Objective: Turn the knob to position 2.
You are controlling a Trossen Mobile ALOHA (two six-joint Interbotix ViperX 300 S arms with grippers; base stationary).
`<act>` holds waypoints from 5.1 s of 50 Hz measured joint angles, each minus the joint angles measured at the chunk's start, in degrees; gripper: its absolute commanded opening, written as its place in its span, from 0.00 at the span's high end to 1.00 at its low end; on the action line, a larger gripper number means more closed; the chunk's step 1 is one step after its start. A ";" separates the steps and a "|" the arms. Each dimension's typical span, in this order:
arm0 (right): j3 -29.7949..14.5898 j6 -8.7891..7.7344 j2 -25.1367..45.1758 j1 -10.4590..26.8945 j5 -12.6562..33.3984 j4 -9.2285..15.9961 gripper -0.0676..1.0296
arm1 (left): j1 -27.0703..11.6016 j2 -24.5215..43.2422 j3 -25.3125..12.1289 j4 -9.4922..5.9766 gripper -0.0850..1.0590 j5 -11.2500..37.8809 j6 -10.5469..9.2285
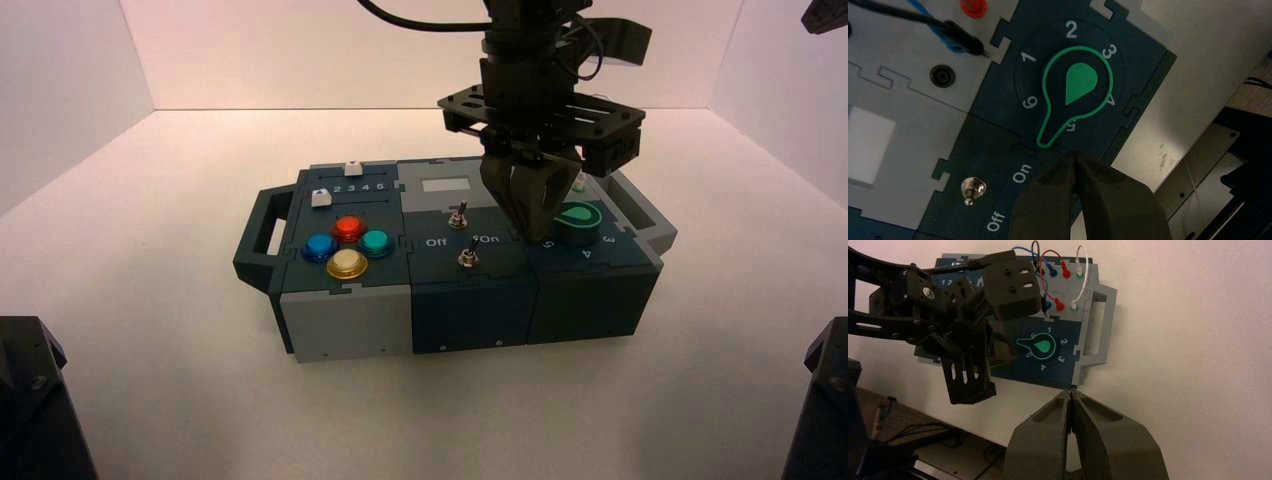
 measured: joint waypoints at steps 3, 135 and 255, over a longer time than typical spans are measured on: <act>0.09 0.00 0.00 0.09 -0.09 0.00 0.96 | 0.18 0.00 -0.09 0.09 0.95 0.00 0.00; 0.00 -0.26 0.00 0.26 -1.85 -0.70 0.96 | 4.31 8.26 -12.39 5.27 0.95 4.83 3.34; 0.00 -0.26 0.18 0.79 -1.85 -0.79 0.96 | 2.72 10.72 -18.81 6.33 0.95 10.02 3.60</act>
